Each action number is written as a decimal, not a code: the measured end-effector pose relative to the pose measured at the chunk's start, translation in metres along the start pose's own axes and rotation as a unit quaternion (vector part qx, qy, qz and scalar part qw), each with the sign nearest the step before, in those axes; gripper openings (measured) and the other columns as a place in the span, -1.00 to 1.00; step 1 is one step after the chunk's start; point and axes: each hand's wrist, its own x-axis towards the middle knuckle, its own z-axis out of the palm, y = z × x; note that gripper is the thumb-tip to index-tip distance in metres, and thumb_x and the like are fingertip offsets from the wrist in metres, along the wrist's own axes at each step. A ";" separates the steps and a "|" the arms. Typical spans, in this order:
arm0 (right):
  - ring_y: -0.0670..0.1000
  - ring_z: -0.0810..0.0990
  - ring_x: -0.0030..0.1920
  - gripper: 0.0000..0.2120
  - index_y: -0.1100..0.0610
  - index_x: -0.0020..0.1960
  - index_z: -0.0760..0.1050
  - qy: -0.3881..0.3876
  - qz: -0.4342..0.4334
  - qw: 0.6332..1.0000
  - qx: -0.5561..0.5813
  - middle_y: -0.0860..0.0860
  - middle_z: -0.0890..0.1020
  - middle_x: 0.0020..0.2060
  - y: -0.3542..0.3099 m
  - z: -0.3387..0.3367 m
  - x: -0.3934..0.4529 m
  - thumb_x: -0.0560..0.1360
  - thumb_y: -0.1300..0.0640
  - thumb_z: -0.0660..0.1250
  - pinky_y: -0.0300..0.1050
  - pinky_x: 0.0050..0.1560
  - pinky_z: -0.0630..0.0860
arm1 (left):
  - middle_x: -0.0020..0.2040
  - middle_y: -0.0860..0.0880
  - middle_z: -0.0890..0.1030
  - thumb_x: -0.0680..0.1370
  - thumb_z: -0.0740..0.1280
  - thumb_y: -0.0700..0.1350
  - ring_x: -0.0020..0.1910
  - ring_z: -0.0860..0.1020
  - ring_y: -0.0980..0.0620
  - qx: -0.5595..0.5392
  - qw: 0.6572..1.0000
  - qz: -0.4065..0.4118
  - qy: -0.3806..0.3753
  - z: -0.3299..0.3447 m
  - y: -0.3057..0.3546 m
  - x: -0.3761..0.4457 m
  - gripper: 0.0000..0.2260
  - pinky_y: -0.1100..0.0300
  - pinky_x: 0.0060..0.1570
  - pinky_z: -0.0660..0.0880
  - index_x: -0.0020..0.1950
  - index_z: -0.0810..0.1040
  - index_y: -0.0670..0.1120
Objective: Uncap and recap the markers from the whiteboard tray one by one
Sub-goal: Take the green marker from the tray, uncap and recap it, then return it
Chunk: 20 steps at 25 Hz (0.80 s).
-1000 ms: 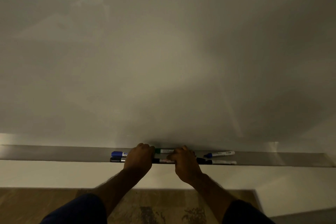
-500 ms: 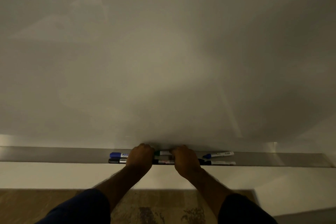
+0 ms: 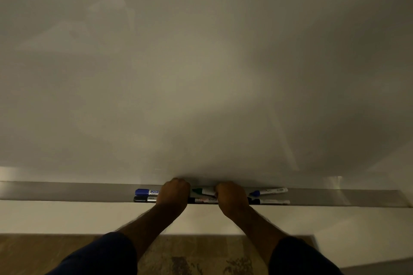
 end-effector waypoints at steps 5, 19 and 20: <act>0.10 0.64 -0.06 -0.89 0.15 -0.03 0.57 0.026 -0.018 0.999 0.014 0.10 0.67 -0.06 0.004 -0.008 -0.007 0.55 0.16 0.28 -0.01 -0.01 0.58 | 0.00 -0.04 0.60 0.49 0.32 -0.10 -0.03 0.53 0.01 0.041 0.997 0.047 0.043 -0.011 -0.004 -0.005 -0.87 0.12 0.03 0.47 0.02 0.54 -0.04; 0.08 0.50 0.00 -0.94 0.10 -0.04 0.54 0.301 -0.145 0.942 -0.015 0.04 0.56 -0.07 0.030 -0.129 -0.051 0.50 0.16 0.33 -0.02 -0.06 0.44 | -0.14 0.04 0.64 0.39 0.45 -0.06 -0.26 0.58 0.08 -0.020 0.915 0.246 0.319 -0.148 0.013 -0.063 -0.90 0.26 -0.20 0.42 -0.13 0.60 0.01; 0.08 0.50 -0.03 -0.95 0.10 -0.04 0.53 0.319 -0.151 0.936 -0.013 0.04 0.57 -0.10 0.031 -0.142 -0.057 0.50 0.16 0.32 -0.01 -0.06 0.43 | -0.13 0.05 0.66 0.39 0.45 -0.07 -0.25 0.59 0.09 -0.035 0.912 0.238 0.332 -0.160 0.016 -0.067 -0.90 0.28 -0.18 0.42 -0.13 0.59 0.01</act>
